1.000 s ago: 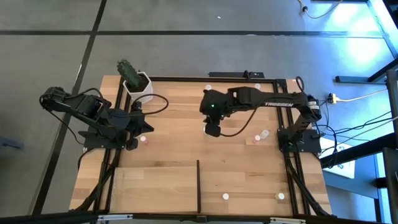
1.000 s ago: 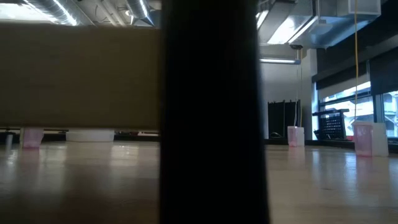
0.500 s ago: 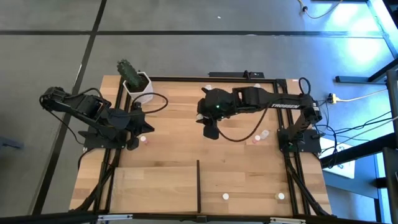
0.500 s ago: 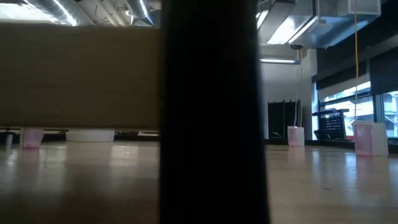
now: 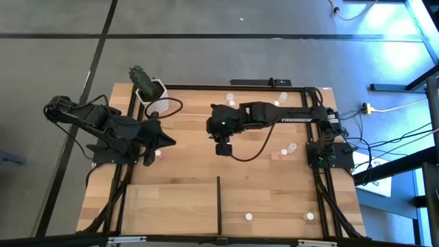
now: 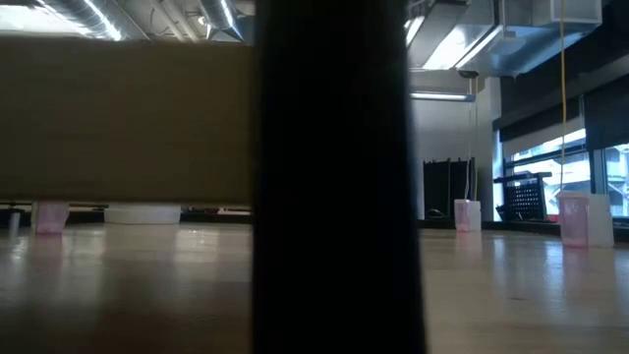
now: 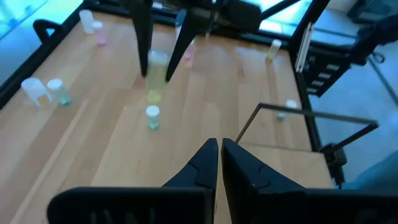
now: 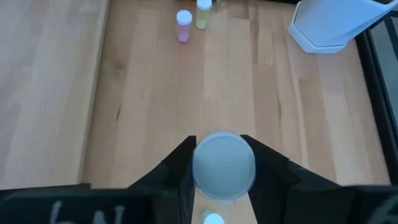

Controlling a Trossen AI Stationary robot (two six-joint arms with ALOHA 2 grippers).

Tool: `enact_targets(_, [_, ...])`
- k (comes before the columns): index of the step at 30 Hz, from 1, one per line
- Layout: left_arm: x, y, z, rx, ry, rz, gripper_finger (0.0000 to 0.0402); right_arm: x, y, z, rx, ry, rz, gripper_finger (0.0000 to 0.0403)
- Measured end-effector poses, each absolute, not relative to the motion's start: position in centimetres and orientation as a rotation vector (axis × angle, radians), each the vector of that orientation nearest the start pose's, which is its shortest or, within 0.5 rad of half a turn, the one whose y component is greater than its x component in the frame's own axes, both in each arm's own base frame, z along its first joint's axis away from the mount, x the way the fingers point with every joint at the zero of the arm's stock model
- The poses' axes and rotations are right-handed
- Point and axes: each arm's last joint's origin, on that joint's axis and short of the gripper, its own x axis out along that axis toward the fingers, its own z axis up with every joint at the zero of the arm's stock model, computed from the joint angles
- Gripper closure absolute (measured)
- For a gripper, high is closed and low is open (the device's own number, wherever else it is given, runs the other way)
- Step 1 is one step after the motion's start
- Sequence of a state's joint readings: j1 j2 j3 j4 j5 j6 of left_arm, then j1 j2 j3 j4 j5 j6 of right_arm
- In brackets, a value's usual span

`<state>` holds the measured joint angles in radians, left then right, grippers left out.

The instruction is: Pick and place medicine bottles onto shelf by color

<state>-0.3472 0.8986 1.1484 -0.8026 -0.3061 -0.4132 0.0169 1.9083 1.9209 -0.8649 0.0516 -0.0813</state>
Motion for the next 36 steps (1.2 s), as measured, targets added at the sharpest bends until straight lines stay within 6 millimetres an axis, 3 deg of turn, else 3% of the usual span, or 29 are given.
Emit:
enact_targets(11, [15.3,-4.6,38.0,-0.278,0.505,0.084,0.0384,41.6,0.5,34.4,-0.106,0.844,0.001,0.0287])
enact_targets(25, [15.6,-4.4,37.8,-0.312,0.484,0.199,0.0272,41.6,0.5,34.4,-0.086,0.843,-0.008,0.0287])
enact_targets(31, [16.6,-4.3,37.2,-0.261,0.491,0.293,0.0261,41.6,0.5,34.4,-0.087,0.842,-0.008,0.0287])
enact_targets(36, [18.1,-4.8,35.4,-0.219,0.570,0.309,0.0260,41.5,0.5,34.4,-0.091,0.842,-0.006,0.0287])
